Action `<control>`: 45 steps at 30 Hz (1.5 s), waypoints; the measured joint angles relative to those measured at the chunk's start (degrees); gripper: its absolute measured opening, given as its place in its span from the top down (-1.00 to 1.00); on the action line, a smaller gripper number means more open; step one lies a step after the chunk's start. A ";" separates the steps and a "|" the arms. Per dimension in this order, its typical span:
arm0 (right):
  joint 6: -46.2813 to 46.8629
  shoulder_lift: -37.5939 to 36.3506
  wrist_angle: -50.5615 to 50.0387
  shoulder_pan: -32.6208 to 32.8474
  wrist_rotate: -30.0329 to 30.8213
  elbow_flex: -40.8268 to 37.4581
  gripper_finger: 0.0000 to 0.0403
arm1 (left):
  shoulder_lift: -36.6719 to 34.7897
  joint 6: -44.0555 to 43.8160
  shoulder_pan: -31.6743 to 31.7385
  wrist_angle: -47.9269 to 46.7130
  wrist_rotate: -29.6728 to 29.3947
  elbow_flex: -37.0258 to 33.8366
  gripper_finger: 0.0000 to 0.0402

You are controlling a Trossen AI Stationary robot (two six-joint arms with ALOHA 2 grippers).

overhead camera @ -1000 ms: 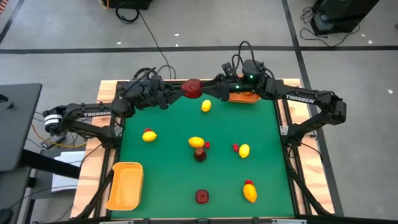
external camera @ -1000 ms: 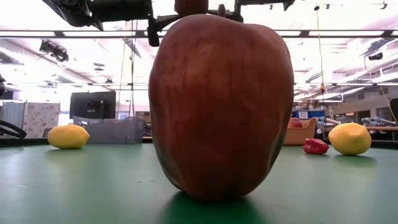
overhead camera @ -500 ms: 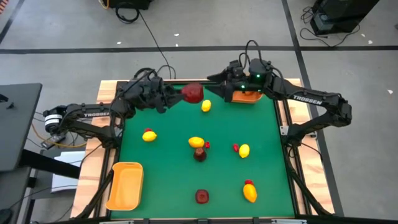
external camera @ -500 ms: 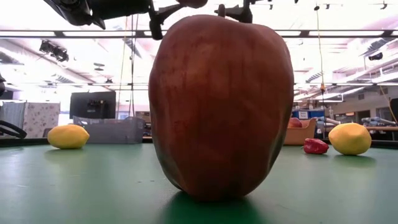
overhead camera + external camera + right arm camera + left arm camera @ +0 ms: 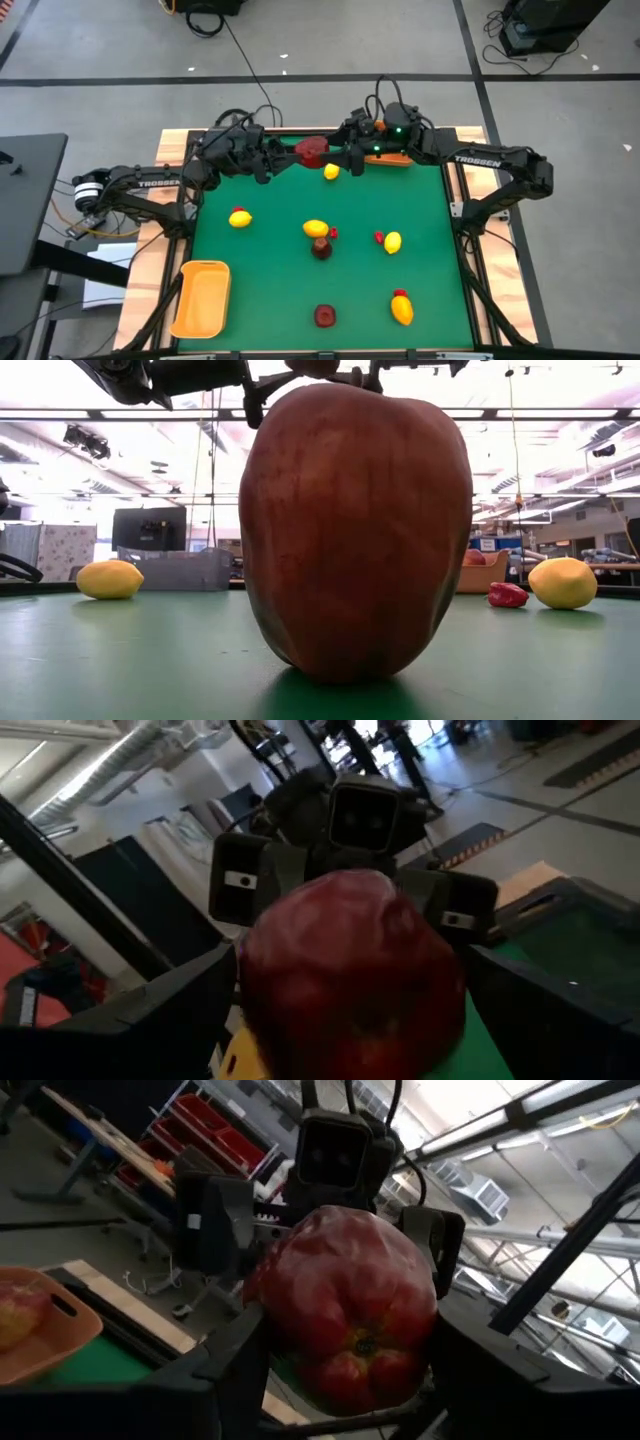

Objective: Sort produce into baskets
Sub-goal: Put the apple into the orange bin

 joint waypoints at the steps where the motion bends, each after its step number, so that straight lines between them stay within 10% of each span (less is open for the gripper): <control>1: 0.23 0.49 0.66 0.15 -0.24 -0.02 -0.99 | 0.28 0.02 0.00 -0.08 0.51 -0.02 -0.21; 17: -0.66 -1.51 -13.42 -4.17 0.72 -0.03 -0.65 | 0.47 0.57 3.39 -11.06 1.07 -0.02 -0.60; 30: -15.92 -0.70 -53.89 -16.78 30.55 -0.03 -0.75 | 0.47 1.91 3.48 -20.45 3.64 -0.02 -0.84; 45: -22.26 13.83 -58.45 -25.79 27.00 0.04 -0.75 | 0.47 2.99 3.48 -21.29 1.21 -0.02 -0.76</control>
